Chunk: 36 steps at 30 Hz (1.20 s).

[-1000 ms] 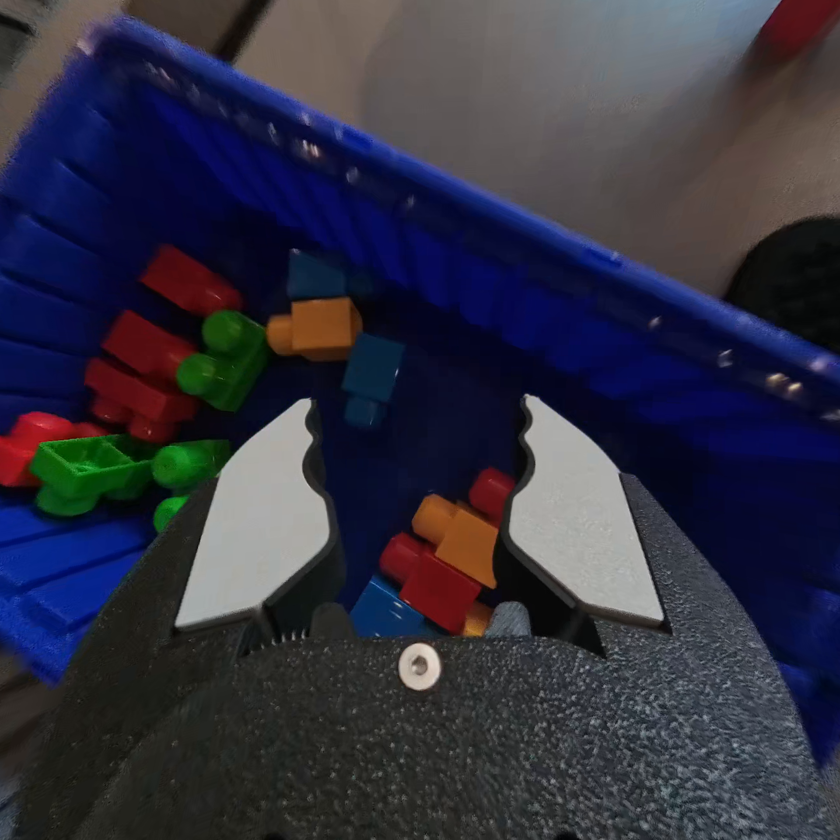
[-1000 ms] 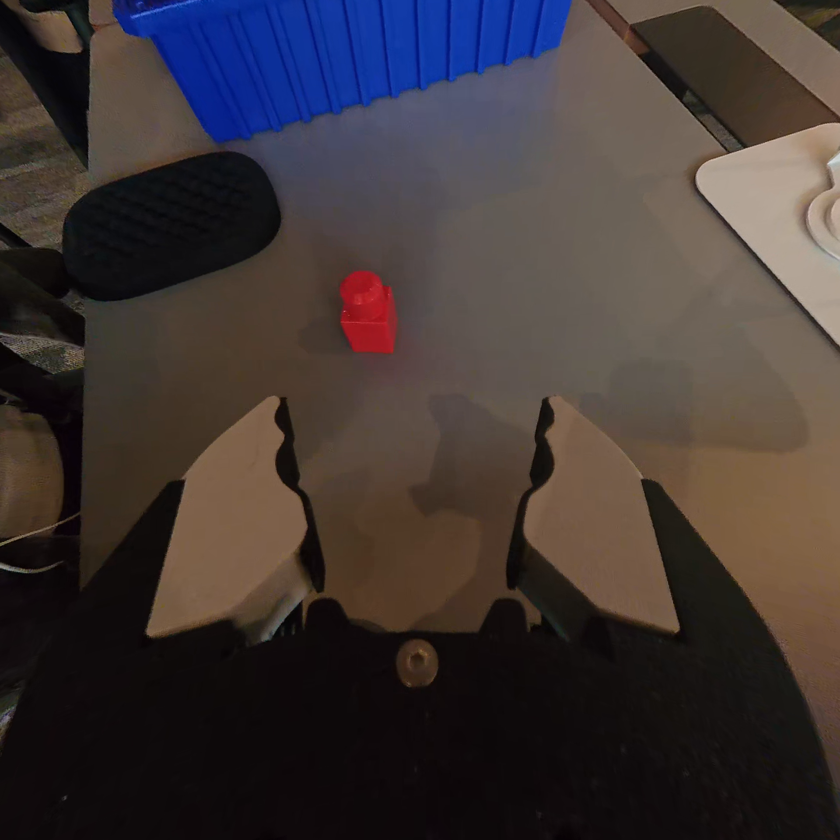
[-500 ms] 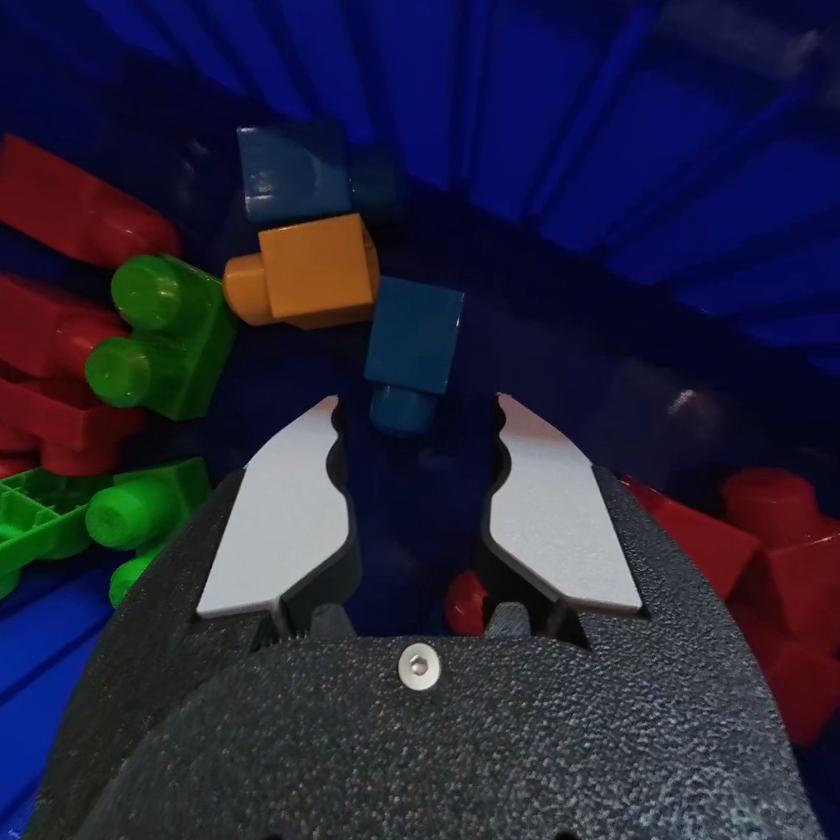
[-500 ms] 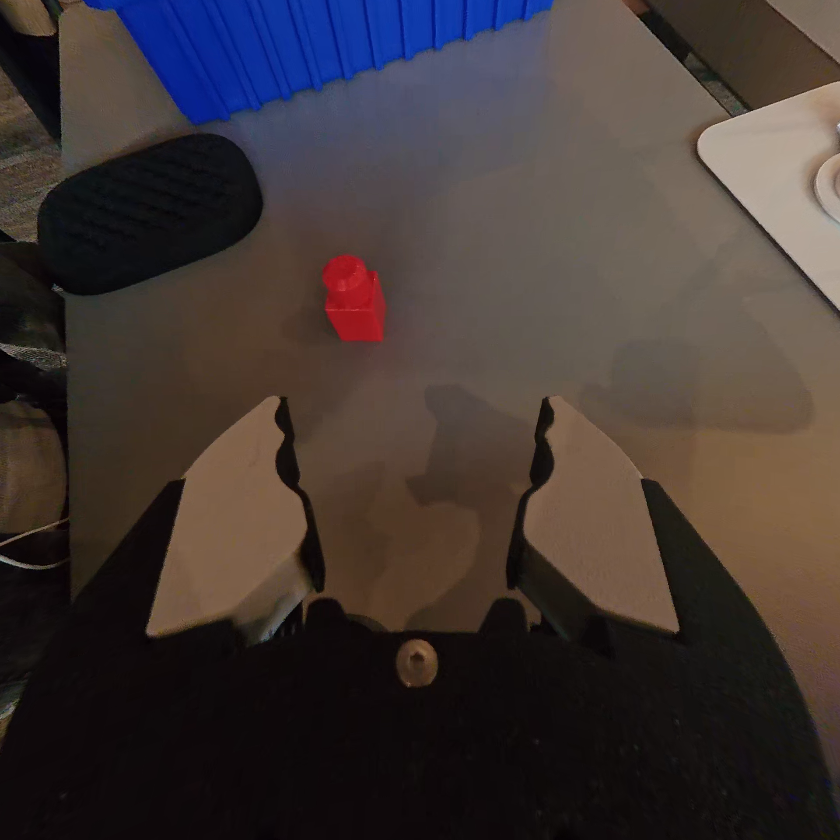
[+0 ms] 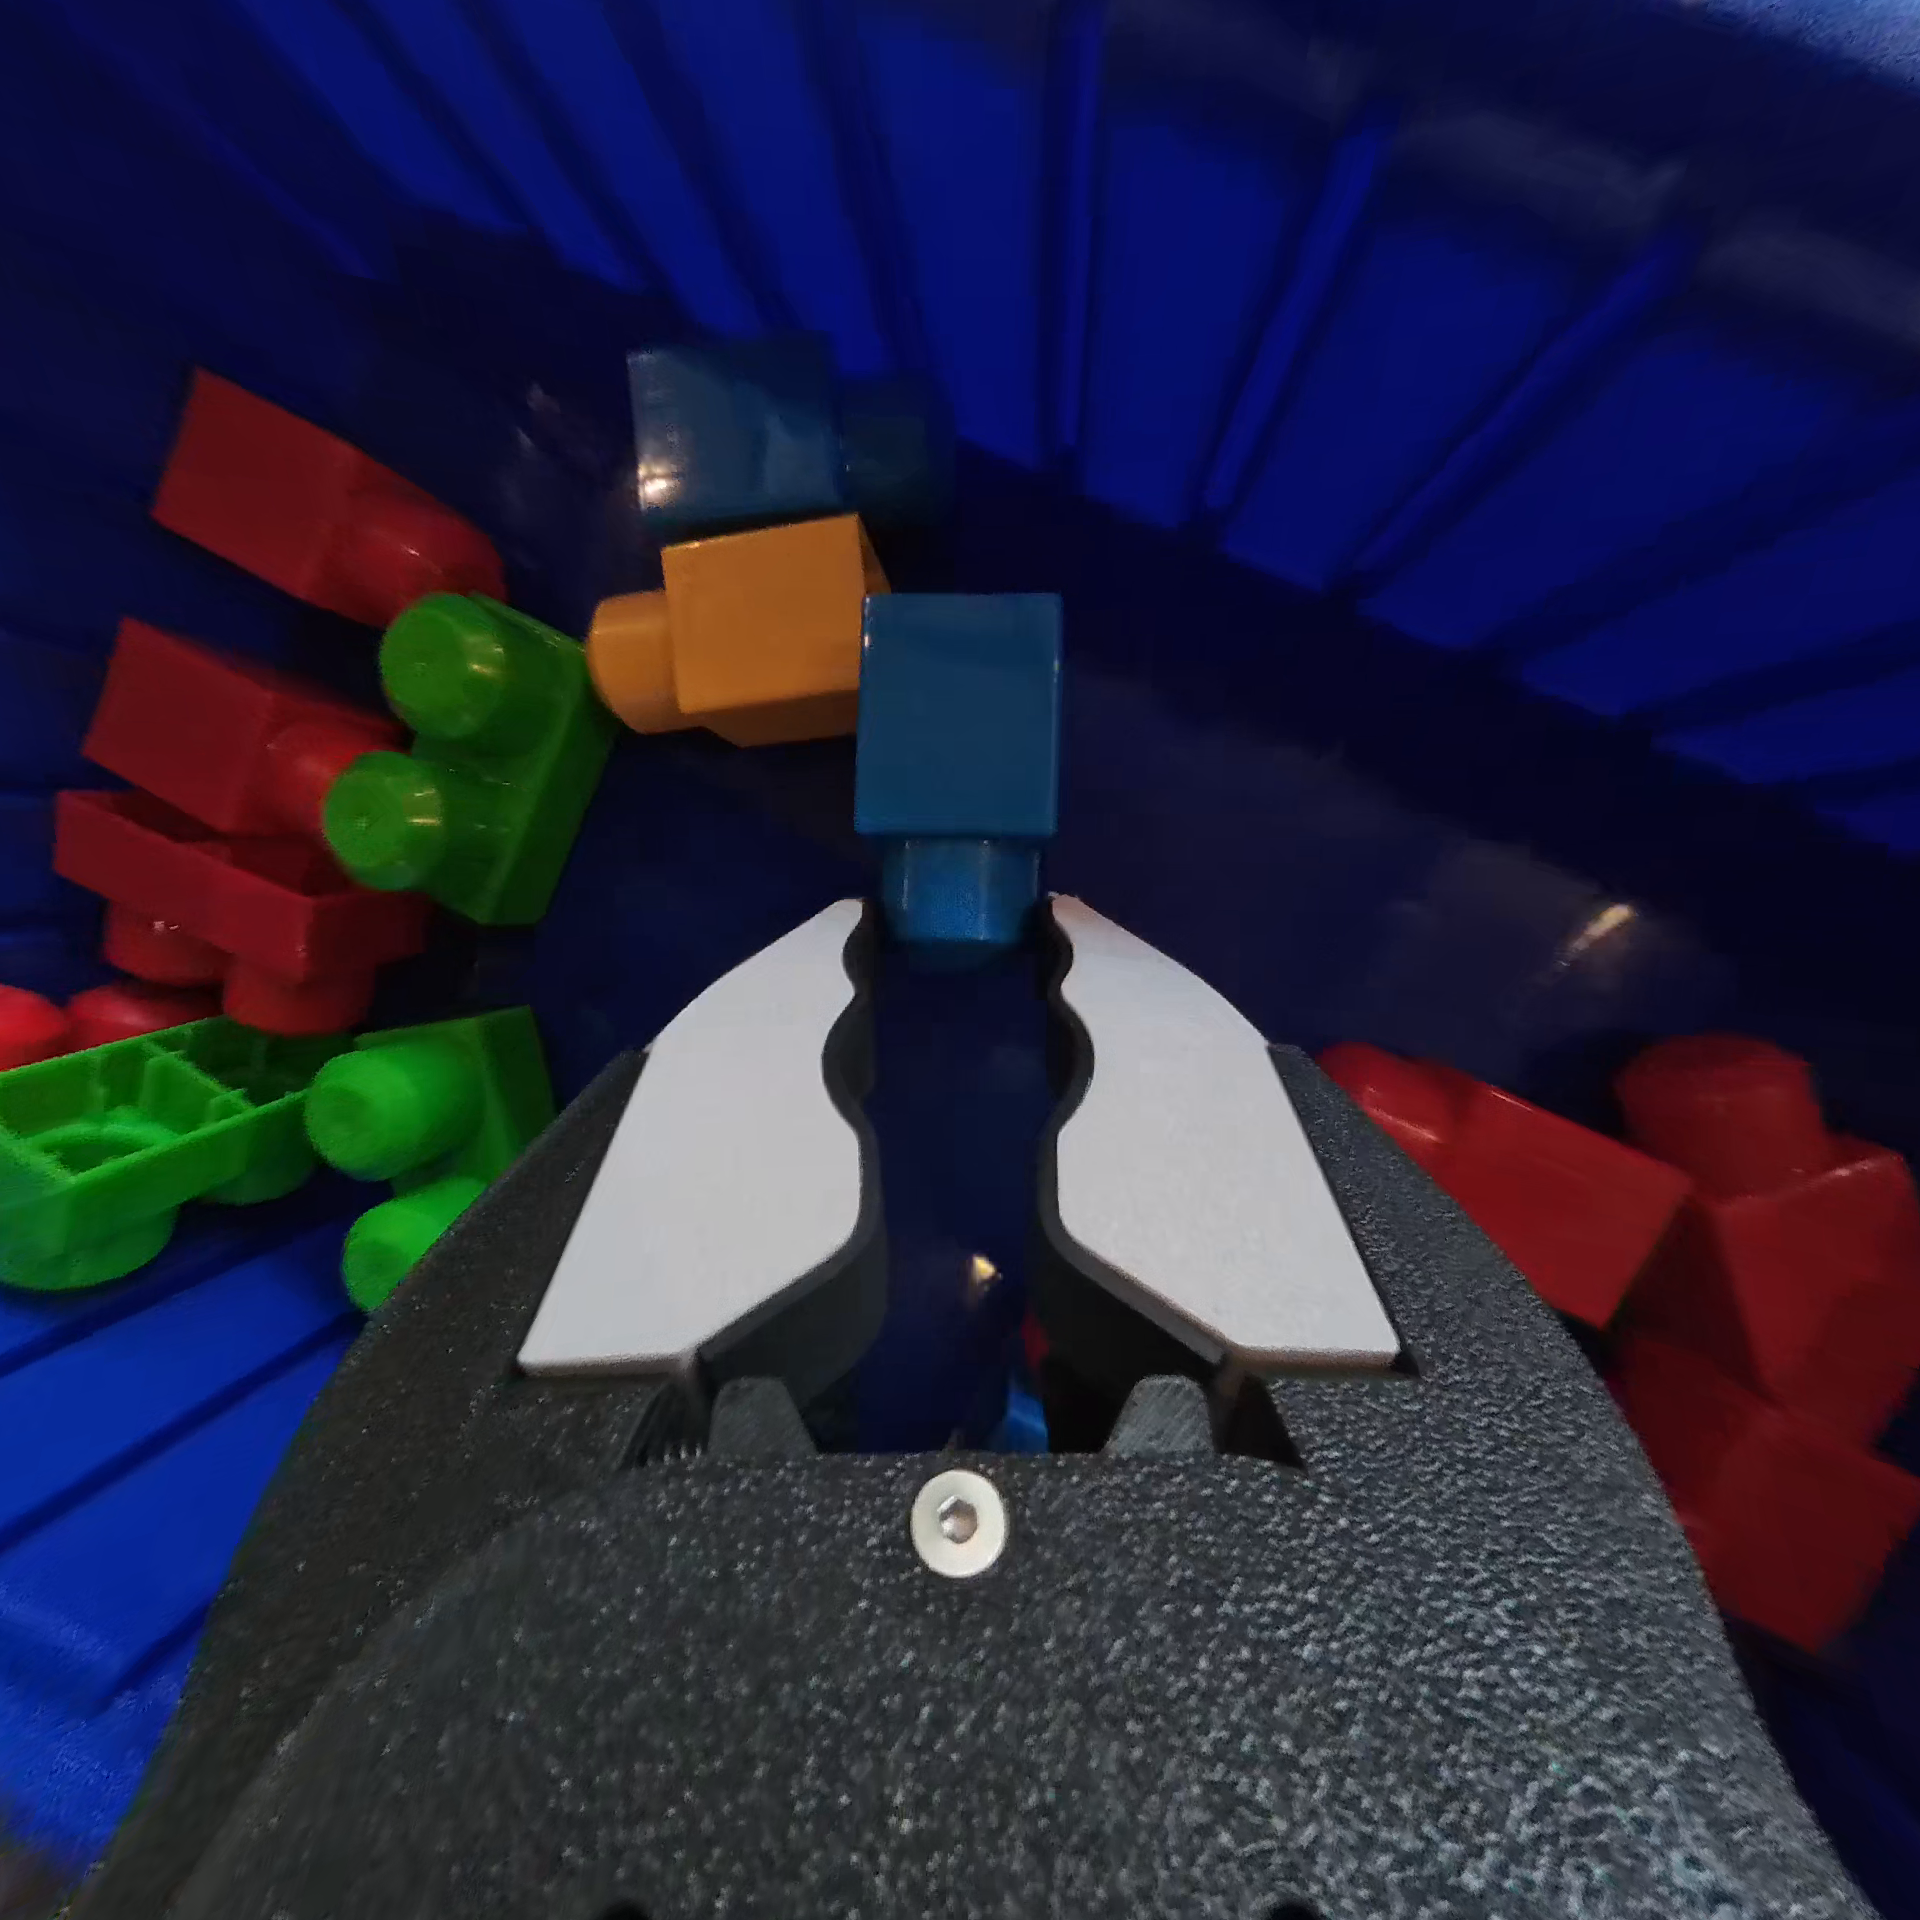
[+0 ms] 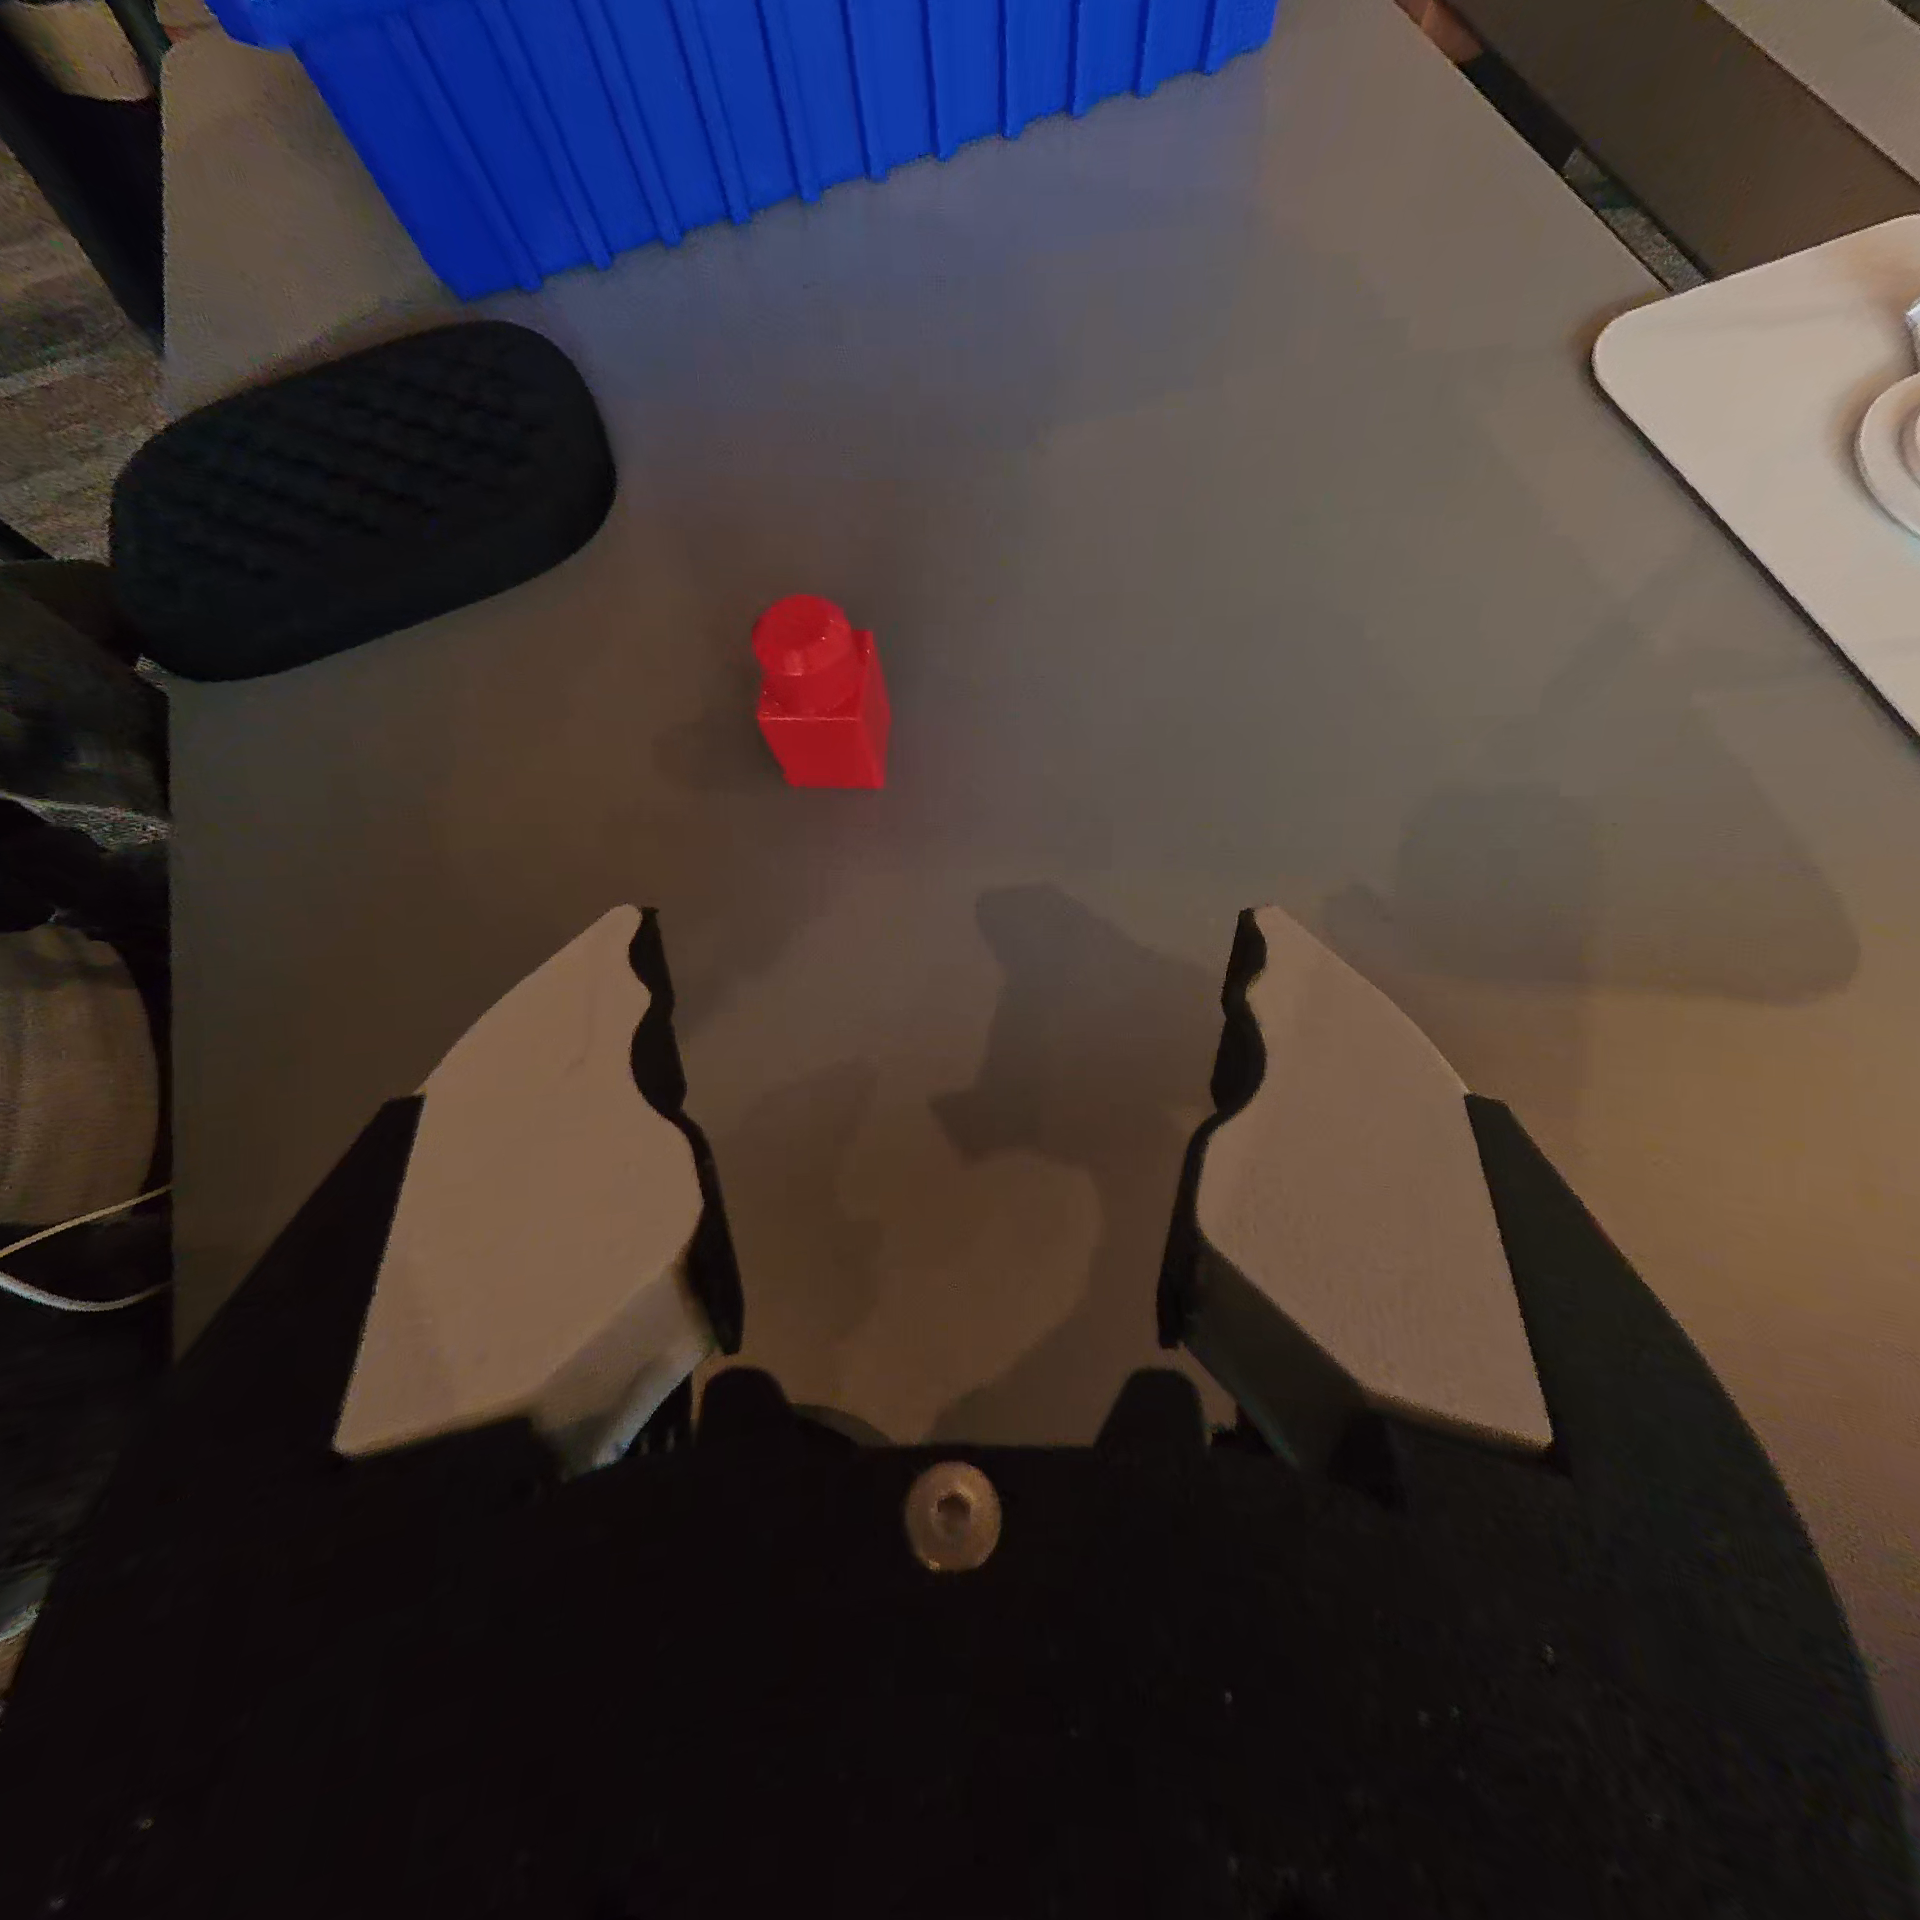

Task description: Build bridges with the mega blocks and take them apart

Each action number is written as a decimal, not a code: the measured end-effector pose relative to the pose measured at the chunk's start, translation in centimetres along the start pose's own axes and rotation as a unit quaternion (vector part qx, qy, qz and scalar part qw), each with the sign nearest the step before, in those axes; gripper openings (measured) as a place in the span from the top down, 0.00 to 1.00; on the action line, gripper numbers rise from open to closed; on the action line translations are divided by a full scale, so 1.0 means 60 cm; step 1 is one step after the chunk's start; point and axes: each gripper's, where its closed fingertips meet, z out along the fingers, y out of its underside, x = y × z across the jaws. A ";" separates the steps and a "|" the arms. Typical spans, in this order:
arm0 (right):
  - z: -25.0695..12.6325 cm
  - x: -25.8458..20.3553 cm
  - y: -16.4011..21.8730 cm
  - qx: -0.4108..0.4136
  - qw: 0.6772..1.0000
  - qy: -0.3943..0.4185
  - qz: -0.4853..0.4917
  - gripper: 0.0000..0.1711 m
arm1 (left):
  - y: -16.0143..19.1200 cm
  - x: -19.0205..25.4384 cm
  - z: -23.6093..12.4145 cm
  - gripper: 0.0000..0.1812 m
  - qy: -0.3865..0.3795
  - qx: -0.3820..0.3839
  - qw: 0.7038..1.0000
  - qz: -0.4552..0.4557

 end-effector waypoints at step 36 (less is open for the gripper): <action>-0.039 -0.010 0.033 0.008 0.999 -0.028 0.035 0.44 | -0.464 0.401 0.041 0.84 0.104 -0.308 0.915 0.237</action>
